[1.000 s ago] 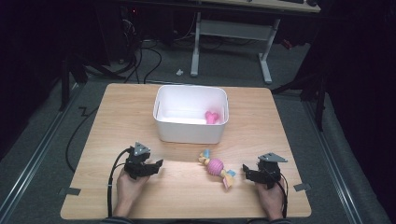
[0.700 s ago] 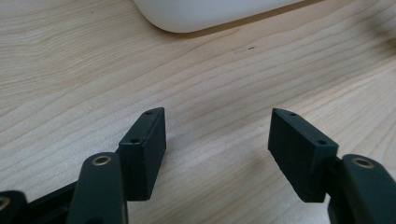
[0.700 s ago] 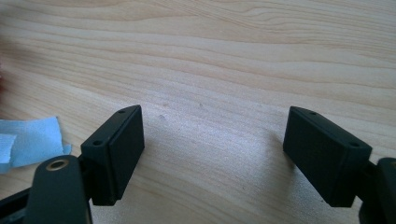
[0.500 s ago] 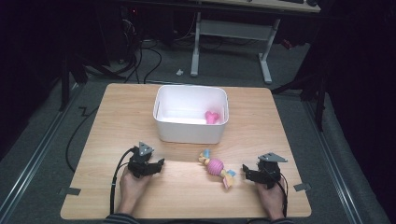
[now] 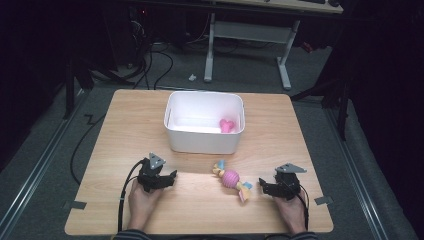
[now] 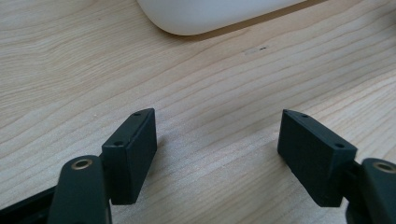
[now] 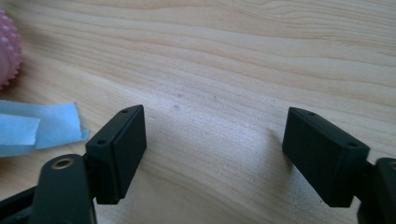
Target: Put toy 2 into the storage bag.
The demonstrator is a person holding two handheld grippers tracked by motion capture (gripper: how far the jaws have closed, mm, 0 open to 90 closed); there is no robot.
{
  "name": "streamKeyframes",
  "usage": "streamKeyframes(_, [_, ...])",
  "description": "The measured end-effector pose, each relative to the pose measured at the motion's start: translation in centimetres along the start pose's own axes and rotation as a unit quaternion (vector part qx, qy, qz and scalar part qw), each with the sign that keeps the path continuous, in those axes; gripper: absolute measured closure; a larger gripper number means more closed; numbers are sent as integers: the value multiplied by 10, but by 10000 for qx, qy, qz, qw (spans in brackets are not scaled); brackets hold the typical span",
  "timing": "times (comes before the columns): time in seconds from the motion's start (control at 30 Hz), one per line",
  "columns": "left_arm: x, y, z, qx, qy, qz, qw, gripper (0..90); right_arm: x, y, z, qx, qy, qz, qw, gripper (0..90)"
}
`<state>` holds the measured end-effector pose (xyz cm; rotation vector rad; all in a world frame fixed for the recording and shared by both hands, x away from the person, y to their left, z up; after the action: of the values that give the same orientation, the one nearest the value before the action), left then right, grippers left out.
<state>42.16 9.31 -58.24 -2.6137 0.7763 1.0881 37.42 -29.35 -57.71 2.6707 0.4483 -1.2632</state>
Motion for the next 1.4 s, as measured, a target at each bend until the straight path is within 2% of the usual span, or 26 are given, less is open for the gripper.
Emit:
streamKeyframes(0.1, [0, 0, 0, 0, 0, 0, 10000, 286, -4, 0, -1, 62, 8, -127, 9999, 249])
streamKeyframes(0.13, [0, 0, 0, 0, 0, 4, 10000, 286, -8, 0, -2, 139, 101, -254, 9995, 266])
streamKeyframes(0.2, [0, 0, 0, -1, 0, 2, 10000, 286, -10, 0, -2, 165, 120, -265, 9994, 276])
streamKeyframes(0.27, [0, 0, 0, -1, 0, 3, 10000, 286, -15, -2, -4, 140, 211, -382, 9990, 307])
streamKeyframes(0.57, [0, 0, 0, -5, -4, 8, 10000, 285, -26, -7, -11, 69, 306, -638, 9975, 369])
streamKeyframes(0.87, [0, 0, 0, -2, -6, 7, 10000, 285, -36, -17, -22, -244, 337, -773, 9961, 383])
streamKeyframes(1.4, [0, 0, 0, -7, -3, 8, 10000, 284, -47, -47, -47, -814, 349, -1080, 9902, 369])
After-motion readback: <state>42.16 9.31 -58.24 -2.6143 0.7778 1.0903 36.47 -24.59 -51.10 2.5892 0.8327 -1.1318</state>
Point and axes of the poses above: each handheld gripper's, and its own axes: x roughly forward along the jaws, z roughly out of its underside, y roughly to its right, the point moved 7 cm from there along x, roughly forward along the jaws, and after that the axes turned 3 degrees about -y, right-handed, at the moved point
